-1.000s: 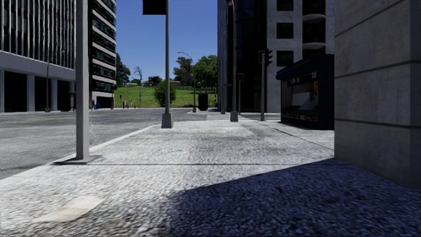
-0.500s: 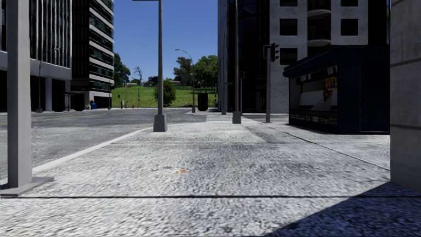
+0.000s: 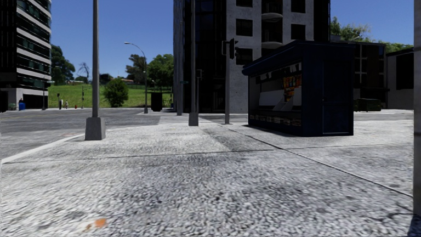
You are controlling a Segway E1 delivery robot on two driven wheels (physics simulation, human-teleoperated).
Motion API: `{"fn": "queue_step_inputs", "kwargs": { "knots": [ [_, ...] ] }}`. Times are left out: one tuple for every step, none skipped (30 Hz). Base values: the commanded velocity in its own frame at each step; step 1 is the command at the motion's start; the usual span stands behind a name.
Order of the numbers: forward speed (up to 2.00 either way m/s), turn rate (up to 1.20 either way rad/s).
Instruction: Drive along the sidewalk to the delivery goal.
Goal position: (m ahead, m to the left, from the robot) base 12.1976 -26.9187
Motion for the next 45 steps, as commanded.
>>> {"fn": "queue_step_inputs", "kwargs": {
  "knots": [
    [2.00, -0.71],
    [2.00, -0.69],
    [2.00, -0.69],
    [2.00, -0.69],
    [2.00, -0.66],
    [2.00, -0.62],
    [2.00, -0.62],
    [2.00, -0.62],
    [2.00, -0.61],
    [2.00, -0.61],
    [2.00, -0.60],
    [2.00, -0.60],
    [2.00, -0.60],
    [2.00, -0.60],
    [2.00, -0.60],
    [2.00, -0.60],
    [2.00, -0.60],
    [2.00, -0.60],
    [2.00, -0.60],
    [2.00, -0.60],
    [2.00, -0.60],
    [2.00, -0.60],
    [2.00, -0.60],
    [2.00, -0.60],
    [2.00, -0.60],
    [2.00, -0.60],
    [2.00, -0.60],
    [2.00, -0.60],
    [2.00, -0.60],
    [2.00, -0.60],
    [2.00, -0.60],
    [2.00, -0.60],
    [2.00, -0.60],
    [2.00, -0.60],
    [2.00, -0.60],
    [2.00, -0.60],
    [2.00, -0.60],
    [2.00, -0.60],
    [2.00, -0.60],
    [2.00, -0.60],
    [2.00, -0.60],
    [2.00, -0.60],
    [2.00, -0.60],
    [2.00, -0.60],
    [2.00, -0.60]
  ]
}}
